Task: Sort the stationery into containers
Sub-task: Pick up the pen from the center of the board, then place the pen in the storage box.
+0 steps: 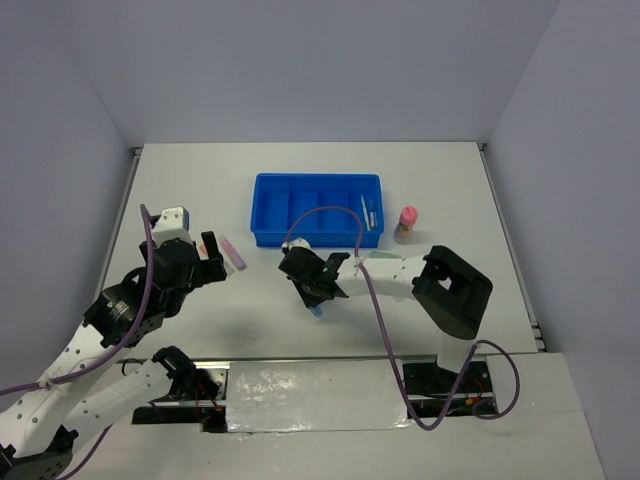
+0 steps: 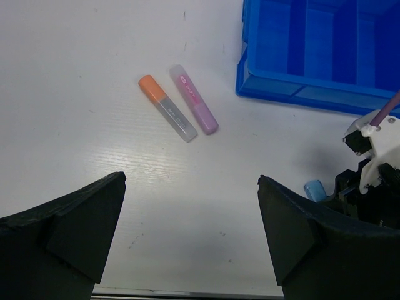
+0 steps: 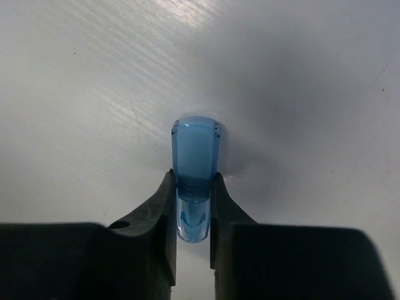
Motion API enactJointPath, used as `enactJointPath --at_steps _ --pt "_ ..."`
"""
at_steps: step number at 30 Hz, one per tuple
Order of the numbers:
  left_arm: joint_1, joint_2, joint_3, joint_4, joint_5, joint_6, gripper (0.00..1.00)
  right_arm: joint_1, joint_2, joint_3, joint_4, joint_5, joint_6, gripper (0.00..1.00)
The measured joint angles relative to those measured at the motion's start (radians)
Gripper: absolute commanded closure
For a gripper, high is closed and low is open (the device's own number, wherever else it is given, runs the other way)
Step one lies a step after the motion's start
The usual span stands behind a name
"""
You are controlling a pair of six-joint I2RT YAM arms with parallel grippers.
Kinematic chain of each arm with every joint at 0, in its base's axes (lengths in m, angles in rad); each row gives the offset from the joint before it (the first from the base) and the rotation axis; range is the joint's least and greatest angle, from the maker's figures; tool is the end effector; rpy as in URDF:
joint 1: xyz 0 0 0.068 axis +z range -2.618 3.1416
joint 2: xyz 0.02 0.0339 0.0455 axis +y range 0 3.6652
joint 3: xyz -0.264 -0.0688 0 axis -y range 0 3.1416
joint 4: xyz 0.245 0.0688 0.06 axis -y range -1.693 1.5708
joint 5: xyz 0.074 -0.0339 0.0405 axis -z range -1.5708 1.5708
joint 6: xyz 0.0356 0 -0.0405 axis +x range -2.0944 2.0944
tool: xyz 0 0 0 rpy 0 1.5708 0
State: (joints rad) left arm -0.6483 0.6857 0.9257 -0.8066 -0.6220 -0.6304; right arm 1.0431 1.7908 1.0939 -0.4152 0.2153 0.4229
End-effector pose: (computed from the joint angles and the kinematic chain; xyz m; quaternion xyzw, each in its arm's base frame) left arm 0.1131 -0.0597 0.3419 -0.1398 0.8358 -0.0581 0.5277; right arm 0.1839 0.3004 0.1624 -0.2722 0.9295 0.0735 0.2380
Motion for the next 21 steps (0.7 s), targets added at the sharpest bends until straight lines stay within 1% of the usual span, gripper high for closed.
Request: enactJointPath --at_steps 4,8,12,16,21 --pt "0.003 0.0 0.0 0.0 0.002 0.001 0.01 -0.01 -0.047 -0.002 -0.003 -0.019 -0.006 0.99" --pt "0.004 0.0 0.0 0.0 0.006 0.001 0.01 -0.055 -0.177 0.024 -0.02 -0.013 -0.043 0.96" --pt "0.005 0.0 0.0 0.003 0.017 0.003 0.01 -0.155 -0.215 0.197 -0.065 0.021 -0.093 0.96" --pt "0.005 -0.003 -0.001 0.008 0.021 0.003 0.01 -0.277 -0.157 0.384 -0.095 0.064 -0.12 0.96" --pt "0.005 -0.009 -0.004 0.012 0.024 0.003 0.01 -0.388 0.052 0.608 -0.145 0.175 -0.125 0.94"
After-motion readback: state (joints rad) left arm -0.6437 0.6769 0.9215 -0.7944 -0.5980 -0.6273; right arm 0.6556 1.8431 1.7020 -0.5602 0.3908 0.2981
